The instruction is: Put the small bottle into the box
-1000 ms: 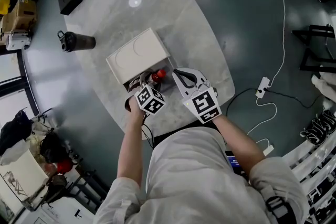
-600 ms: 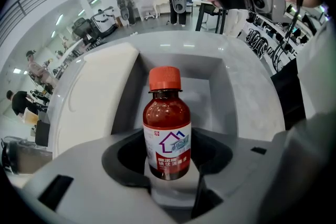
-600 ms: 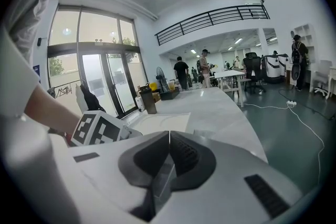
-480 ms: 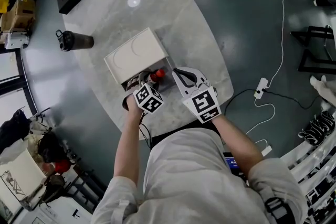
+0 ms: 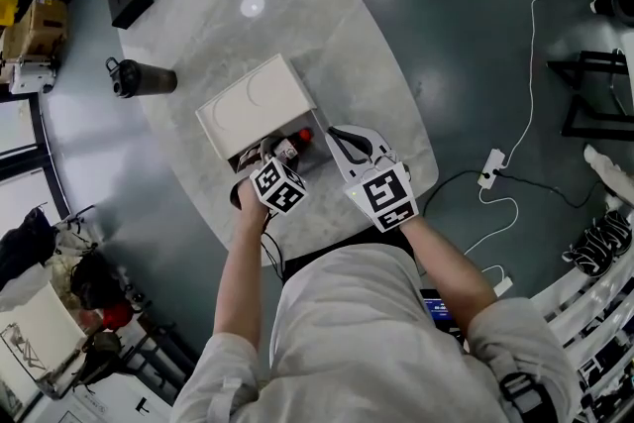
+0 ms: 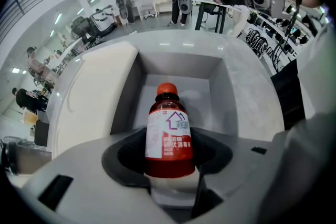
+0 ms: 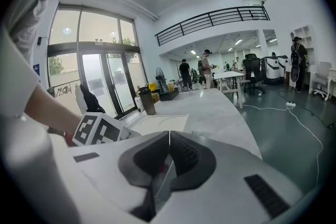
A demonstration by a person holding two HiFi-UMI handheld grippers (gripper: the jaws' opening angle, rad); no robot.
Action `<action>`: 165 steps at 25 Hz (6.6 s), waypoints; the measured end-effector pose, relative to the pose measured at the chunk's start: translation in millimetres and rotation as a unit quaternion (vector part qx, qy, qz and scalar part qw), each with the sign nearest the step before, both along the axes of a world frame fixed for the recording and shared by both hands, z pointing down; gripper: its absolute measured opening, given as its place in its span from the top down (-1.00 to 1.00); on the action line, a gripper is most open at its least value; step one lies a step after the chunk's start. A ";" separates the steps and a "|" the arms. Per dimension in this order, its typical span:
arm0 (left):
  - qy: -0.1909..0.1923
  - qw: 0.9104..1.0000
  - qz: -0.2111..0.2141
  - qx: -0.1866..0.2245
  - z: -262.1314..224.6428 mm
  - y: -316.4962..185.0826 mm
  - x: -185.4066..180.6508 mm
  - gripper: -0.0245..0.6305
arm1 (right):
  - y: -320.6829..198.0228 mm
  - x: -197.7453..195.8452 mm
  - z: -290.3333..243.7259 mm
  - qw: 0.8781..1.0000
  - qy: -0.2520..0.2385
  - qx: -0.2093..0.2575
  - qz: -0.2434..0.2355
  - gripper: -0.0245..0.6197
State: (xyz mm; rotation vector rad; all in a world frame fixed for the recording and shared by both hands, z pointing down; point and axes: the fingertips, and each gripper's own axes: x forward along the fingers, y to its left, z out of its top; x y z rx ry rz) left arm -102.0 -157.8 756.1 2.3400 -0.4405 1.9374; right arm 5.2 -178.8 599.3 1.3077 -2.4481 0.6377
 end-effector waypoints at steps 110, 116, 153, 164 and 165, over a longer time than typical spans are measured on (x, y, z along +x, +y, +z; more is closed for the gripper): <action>0.497 0.681 -0.346 0.412 -445.2 79.6 -89.8 0.85 | 93.5 -35.4 -311.2 0.932 0.034 0.359 0.027 0.85; 0.499 0.683 -0.340 0.410 -444.0 80.8 -79.7 0.85 | 92.8 -28.9 -308.6 0.933 0.039 0.358 0.027 0.85; 0.416 0.674 -0.433 0.430 -416.5 89.5 -152.8 0.85 | 45.2 -52.4 -215.7 0.962 0.092 0.240 -0.089 0.84; 0.358 0.649 -0.515 0.431 -375.6 118.7 -186.2 0.85 | 15.4 -87.5 -175.6 0.962 0.052 0.226 -0.145 0.84; 0.360 0.650 -0.514 0.429 -374.1 117.0 -183.9 0.85 | 16.2 -89.6 -180.2 0.962 0.045 0.230 -0.144 0.84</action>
